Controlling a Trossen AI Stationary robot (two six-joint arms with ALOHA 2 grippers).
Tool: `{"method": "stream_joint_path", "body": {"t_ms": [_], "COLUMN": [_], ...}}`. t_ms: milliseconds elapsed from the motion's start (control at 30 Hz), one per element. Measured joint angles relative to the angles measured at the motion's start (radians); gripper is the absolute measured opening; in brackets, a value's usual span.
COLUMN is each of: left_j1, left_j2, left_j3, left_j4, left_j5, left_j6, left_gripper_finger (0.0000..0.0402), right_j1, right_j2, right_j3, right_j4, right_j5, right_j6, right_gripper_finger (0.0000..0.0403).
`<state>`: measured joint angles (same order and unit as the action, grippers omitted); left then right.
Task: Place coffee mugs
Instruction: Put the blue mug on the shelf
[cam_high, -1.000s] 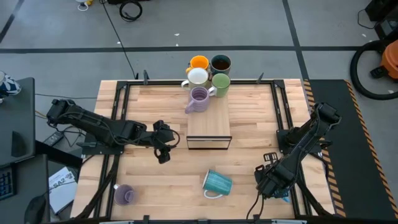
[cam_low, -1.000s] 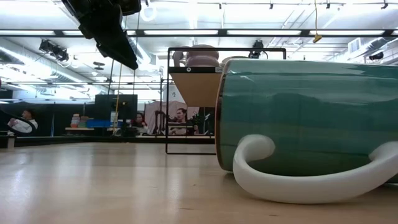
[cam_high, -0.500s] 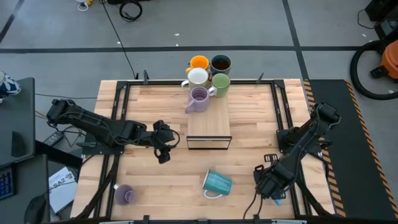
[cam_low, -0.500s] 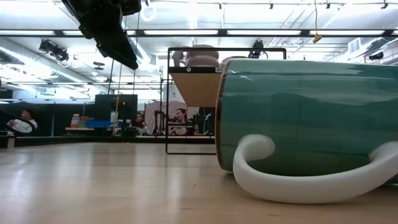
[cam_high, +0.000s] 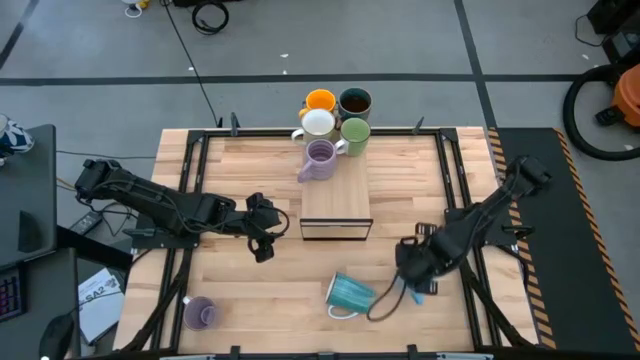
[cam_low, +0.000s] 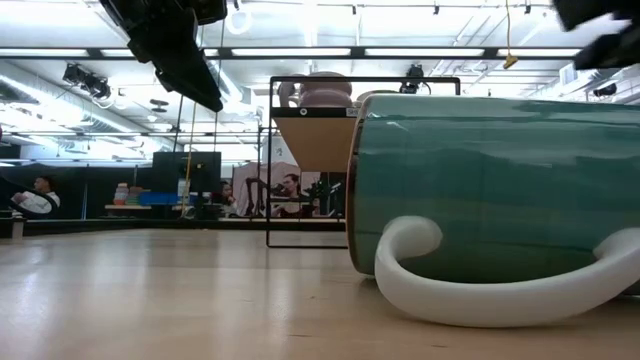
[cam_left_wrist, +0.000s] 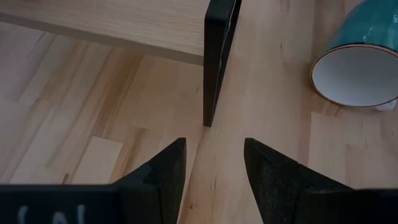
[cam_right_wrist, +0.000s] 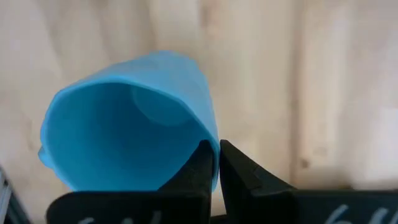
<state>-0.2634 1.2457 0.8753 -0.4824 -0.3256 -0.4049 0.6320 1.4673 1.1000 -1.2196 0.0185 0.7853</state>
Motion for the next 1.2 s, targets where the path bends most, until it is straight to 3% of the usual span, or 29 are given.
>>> {"method": "stream_joint_path", "body": {"t_ms": [533,867,1200], "left_j1": [0.0,0.0,0.0], "left_j2": [0.0,0.0,0.0], "left_j3": [0.0,0.0,0.0], "left_j4": [0.0,0.001,0.001], "left_j5": [-0.001,-0.001,-0.001], "left_j6": [0.031,0.05,0.05], "left_gripper_finger": [0.0169,0.0169,0.0169], "right_j1": [-0.463,-0.802,-1.006], "right_j2": [-0.27,-0.33,-0.323], "right_j3": [0.0,0.0,0.001], "right_j4": [-0.192,-0.149,-0.084], "right_j5": [0.176,0.168,0.084], "right_j6": [-0.091,-0.286,-0.389], "right_gripper_finger": [0.0021,0.0023,0.0023]}}
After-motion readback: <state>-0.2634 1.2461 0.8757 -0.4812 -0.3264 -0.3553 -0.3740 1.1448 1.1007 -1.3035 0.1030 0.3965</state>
